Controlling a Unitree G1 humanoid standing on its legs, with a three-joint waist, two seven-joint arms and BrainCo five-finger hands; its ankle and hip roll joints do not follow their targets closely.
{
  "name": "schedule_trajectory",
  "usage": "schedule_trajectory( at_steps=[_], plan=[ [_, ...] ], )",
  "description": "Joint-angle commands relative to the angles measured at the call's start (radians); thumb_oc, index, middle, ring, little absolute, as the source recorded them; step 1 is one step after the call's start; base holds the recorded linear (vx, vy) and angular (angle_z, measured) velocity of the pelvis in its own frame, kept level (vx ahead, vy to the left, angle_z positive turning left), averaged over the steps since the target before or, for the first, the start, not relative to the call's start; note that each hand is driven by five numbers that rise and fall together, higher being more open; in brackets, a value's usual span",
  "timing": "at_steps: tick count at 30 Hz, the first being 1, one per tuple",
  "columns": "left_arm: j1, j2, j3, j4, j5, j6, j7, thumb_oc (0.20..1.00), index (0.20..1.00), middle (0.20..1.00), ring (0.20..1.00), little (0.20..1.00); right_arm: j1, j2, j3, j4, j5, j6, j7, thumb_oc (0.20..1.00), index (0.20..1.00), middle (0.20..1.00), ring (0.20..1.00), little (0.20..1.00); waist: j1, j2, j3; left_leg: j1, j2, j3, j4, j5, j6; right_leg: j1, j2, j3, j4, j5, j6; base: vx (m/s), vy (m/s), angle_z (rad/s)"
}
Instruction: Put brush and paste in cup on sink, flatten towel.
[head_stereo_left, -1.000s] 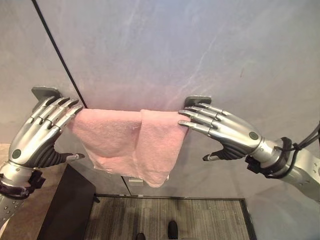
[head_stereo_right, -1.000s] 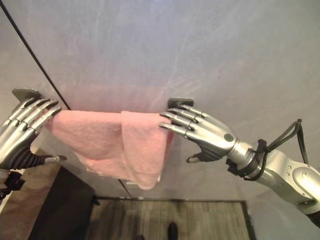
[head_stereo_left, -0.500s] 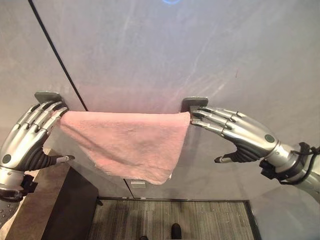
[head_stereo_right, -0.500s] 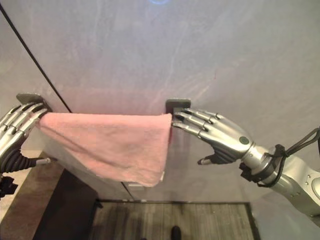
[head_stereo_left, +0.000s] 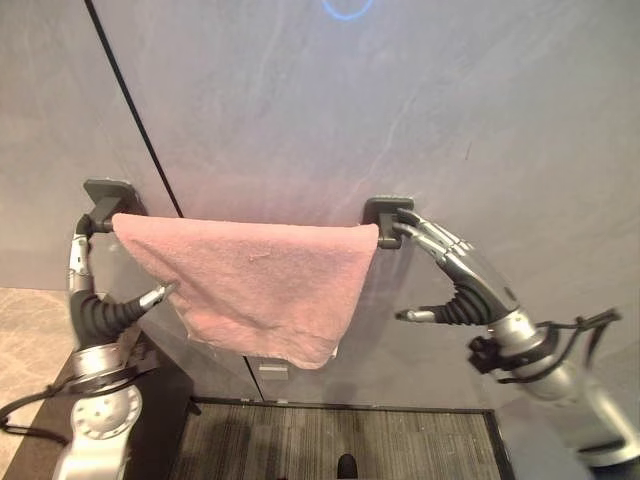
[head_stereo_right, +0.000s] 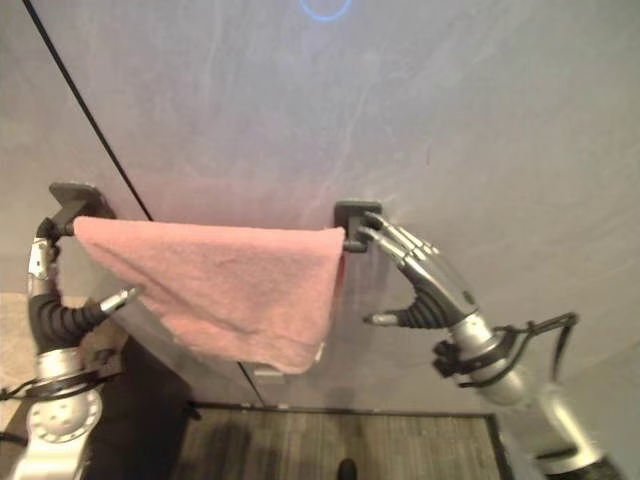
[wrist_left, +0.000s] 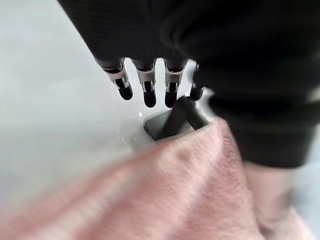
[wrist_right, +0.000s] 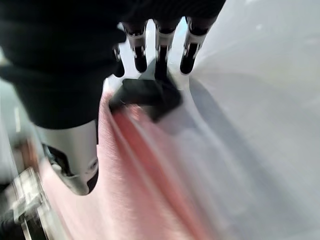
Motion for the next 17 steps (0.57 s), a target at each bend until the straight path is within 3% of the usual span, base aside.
schedule_trajectory(
  at_steps=[1, 4, 6, 10, 13, 17],
  plan=[
    [0.016, 0.028, -0.032, 0.019, -0.071, -0.032, 0.009, 1.000, 1.000, 1.000, 1.000, 1.000, -0.032, 0.056, -0.035, 0.047, 0.073, 0.019, -0.079, 1.000, 1.000, 1.000, 1.000, 1.000, -0.003, -0.028, 0.013, -0.048, 0.032, -0.018, 0.005, 0.041, -0.030, 0.061, -0.137, 0.000, 0.045, -0.078, 0.121, -0.08, -0.017, 0.02],
    [0.043, -0.012, -0.049, 0.068, -0.130, -0.025, -0.012, 1.000, 1.000, 1.000, 1.000, 1.000, 0.067, 0.114, -0.087, 0.076, 0.145, 0.007, -0.096, 1.000, 1.000, 1.000, 1.000, 1.000, -0.014, -0.021, 0.019, -0.054, 0.032, -0.021, 0.005, 0.037, -0.033, 0.061, -0.136, -0.006, 0.039, -0.081, 0.120, -0.02, -0.013, 0.11],
    [0.084, -0.033, -0.086, 0.159, -0.250, -0.012, -0.087, 1.000, 1.000, 1.000, 1.000, 1.000, 0.139, 0.137, -0.117, 0.136, 0.200, 0.017, -0.079, 1.000, 1.000, 1.000, 1.000, 1.000, -0.022, -0.013, 0.020, -0.061, 0.032, -0.022, 0.005, 0.042, -0.033, 0.058, -0.136, -0.012, 0.036, -0.076, 0.120, -0.03, 0.002, 0.16],
    [0.126, -0.037, -0.141, 0.303, -0.334, 0.040, -0.183, 1.000, 1.000, 1.000, 1.000, 1.000, 0.195, 0.155, -0.128, 0.265, 0.232, 0.057, -0.055, 1.000, 1.000, 1.000, 1.000, 1.000, -0.033, -0.003, 0.025, -0.064, 0.030, -0.019, 0.005, 0.045, -0.033, 0.056, -0.140, -0.012, 0.028, -0.067, 0.122, -0.01, 0.001, 0.01],
    [0.129, -0.077, -0.207, 0.510, -0.375, 0.119, -0.241, 1.000, 1.000, 1.000, 1.000, 1.000, 0.204, 0.227, -0.087, 0.532, 0.411, 0.113, -0.008, 1.000, 1.000, 1.000, 1.000, 1.000, -0.044, 0.005, 0.027, -0.065, 0.030, -0.012, 0.005, 0.048, -0.034, 0.050, -0.142, -0.005, 0.023, -0.059, 0.124, -0.01, -0.002, -0.03],
    [0.077, -0.090, -0.236, 0.687, -0.330, 0.160, -0.277, 1.000, 1.000, 1.000, 1.000, 1.000, 0.170, 0.289, -0.041, 0.763, 0.588, 0.169, 0.035, 1.000, 1.000, 1.000, 1.000, 1.000, -0.047, 0.005, 0.024, -0.063, 0.034, -0.008, 0.005, 0.048, -0.037, 0.049, -0.140, 0.005, 0.019, -0.060, 0.122, 0.00, -0.003, -0.01]
  ],
)
